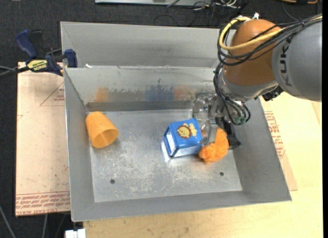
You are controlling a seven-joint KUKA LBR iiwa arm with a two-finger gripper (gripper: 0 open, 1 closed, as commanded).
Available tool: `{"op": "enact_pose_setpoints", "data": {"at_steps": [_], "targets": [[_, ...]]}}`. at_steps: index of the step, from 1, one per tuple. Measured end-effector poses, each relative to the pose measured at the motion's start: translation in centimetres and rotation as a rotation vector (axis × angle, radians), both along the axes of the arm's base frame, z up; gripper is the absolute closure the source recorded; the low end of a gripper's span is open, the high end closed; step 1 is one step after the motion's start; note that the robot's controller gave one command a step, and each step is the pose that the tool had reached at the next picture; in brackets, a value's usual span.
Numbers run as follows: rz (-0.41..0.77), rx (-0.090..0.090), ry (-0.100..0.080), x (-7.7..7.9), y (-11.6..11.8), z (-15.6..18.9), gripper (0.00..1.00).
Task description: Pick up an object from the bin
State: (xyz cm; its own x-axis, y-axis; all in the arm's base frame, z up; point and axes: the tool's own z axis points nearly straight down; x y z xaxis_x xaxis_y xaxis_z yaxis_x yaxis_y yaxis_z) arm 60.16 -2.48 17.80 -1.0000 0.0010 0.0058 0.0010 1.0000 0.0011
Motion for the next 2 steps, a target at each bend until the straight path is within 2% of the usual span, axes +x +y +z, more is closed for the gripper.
{"op": "enact_pose_setpoints", "data": {"at_steps": [1, 2], "targets": [[0.001, -0.001, -0.008, 0.2, 0.0, 0.5, 0.00], [0.056, 0.001, -0.015, -0.9, -1.1, -2.0, 0.00]]}}
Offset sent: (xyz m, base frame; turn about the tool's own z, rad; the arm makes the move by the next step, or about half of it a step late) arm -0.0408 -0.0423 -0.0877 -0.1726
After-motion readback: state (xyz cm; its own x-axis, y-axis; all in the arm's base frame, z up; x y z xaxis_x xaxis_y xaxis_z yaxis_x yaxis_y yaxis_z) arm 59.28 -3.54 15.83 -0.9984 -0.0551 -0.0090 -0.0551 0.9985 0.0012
